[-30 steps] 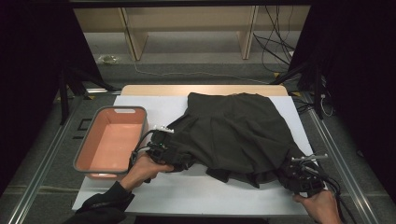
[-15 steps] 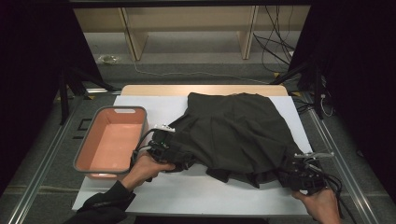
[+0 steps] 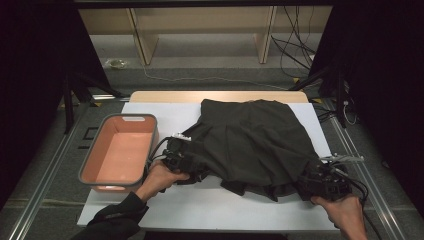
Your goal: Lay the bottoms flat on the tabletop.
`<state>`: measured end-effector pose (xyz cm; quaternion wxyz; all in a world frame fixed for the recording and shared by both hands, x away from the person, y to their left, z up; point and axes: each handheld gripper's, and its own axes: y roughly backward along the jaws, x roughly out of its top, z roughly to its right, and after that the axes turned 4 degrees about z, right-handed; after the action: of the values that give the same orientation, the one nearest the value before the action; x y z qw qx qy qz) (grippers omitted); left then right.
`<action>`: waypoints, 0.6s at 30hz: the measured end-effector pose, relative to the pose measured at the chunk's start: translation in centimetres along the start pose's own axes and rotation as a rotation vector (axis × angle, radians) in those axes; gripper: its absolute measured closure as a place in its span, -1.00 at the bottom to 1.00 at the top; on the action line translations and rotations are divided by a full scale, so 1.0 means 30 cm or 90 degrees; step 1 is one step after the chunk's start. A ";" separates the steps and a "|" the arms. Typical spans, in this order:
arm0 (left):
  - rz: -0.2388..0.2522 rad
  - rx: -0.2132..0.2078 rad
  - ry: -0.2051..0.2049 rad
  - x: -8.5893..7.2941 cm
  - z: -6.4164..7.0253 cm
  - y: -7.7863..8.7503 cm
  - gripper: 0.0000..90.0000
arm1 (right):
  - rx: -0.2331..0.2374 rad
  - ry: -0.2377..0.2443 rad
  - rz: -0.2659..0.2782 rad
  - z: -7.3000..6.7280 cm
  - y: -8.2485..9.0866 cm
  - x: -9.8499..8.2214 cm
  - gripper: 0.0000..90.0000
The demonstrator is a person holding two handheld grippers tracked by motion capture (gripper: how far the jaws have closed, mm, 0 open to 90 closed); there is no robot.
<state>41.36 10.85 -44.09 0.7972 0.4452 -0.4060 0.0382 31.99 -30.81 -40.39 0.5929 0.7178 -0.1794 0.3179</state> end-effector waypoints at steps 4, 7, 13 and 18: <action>0.002 -0.003 0.002 0.006 -0.005 -0.001 0.03 | -0.015 -0.007 0.009 0.019 -0.022 0.032 0.05; 0.001 -0.010 -0.003 0.006 -0.006 -0.005 0.21 | -0.025 -0.013 0.011 0.039 -0.044 0.059 0.08; 0.004 -0.019 -0.015 0.014 -0.003 -0.009 0.74 | -0.027 -0.017 0.013 0.069 -0.086 0.088 0.72; 0.017 -0.023 -0.035 0.037 -0.001 0.037 0.93 | -0.026 0.000 -0.011 0.063 -0.067 0.066 0.95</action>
<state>41.66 11.21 -42.60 0.7930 0.4259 -0.4347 0.0292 35.18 -31.94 -40.71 0.6099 0.7073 -0.1798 0.3090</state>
